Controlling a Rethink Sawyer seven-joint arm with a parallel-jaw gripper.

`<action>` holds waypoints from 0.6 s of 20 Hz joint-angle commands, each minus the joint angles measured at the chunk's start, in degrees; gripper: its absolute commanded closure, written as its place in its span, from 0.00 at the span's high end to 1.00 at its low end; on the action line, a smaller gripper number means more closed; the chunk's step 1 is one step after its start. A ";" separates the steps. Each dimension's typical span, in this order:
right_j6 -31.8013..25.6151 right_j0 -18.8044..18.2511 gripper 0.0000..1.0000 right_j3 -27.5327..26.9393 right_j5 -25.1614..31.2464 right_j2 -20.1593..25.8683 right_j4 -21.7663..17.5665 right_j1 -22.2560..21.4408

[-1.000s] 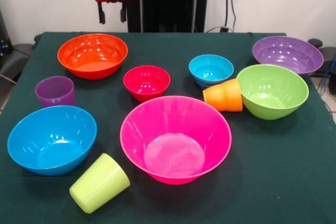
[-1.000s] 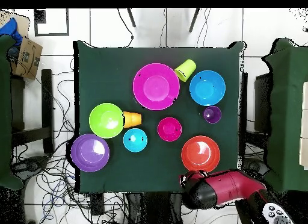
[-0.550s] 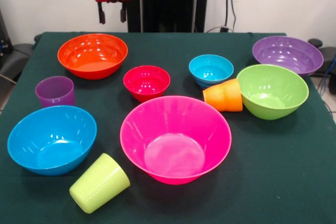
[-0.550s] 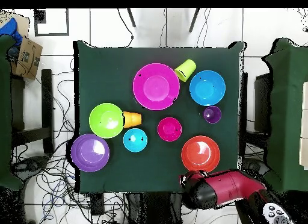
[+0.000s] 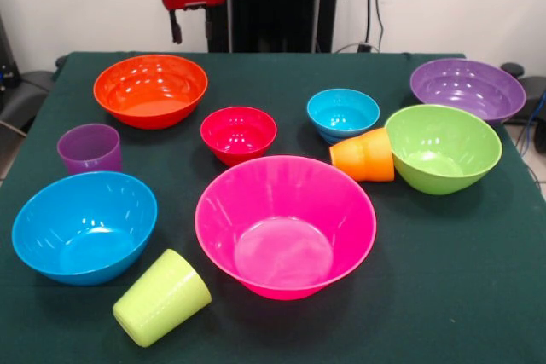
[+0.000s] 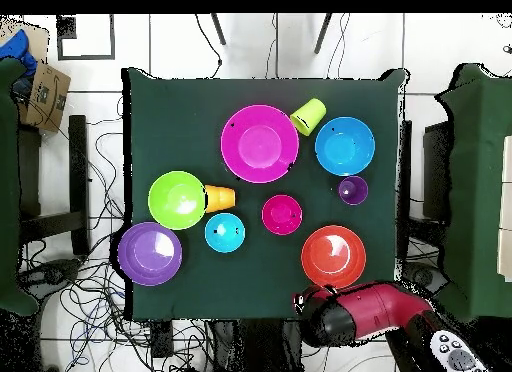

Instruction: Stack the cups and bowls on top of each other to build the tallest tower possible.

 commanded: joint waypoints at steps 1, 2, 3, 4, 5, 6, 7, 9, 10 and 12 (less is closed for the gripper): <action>-1.73 2.73 1.00 -4.38 -4.87 1.62 -6.27 6.67; -1.13 2.97 1.00 -4.95 -5.53 1.12 -7.27 7.48; -0.62 3.21 1.00 -5.25 -5.95 0.81 -7.89 7.87; -0.14 3.43 1.00 -5.43 -6.27 0.57 -8.43 8.07; 0.23 3.59 1.00 -5.54 -6.37 0.40 -8.83 8.18; 0.49 3.92 1.00 -5.70 -6.51 0.17 -9.42 8.10; 0.39 4.36 1.00 -5.65 -6.29 0.10 -9.92 7.48; 1.65 6.94 1.00 -5.60 -6.77 -1.19 -12.49 4.72; 3.09 9.14 1.00 -5.51 -7.61 -2.32 -14.64 2.84; 6.75 13.15 1.00 -5.49 -8.59 -5.12 -17.90 0.11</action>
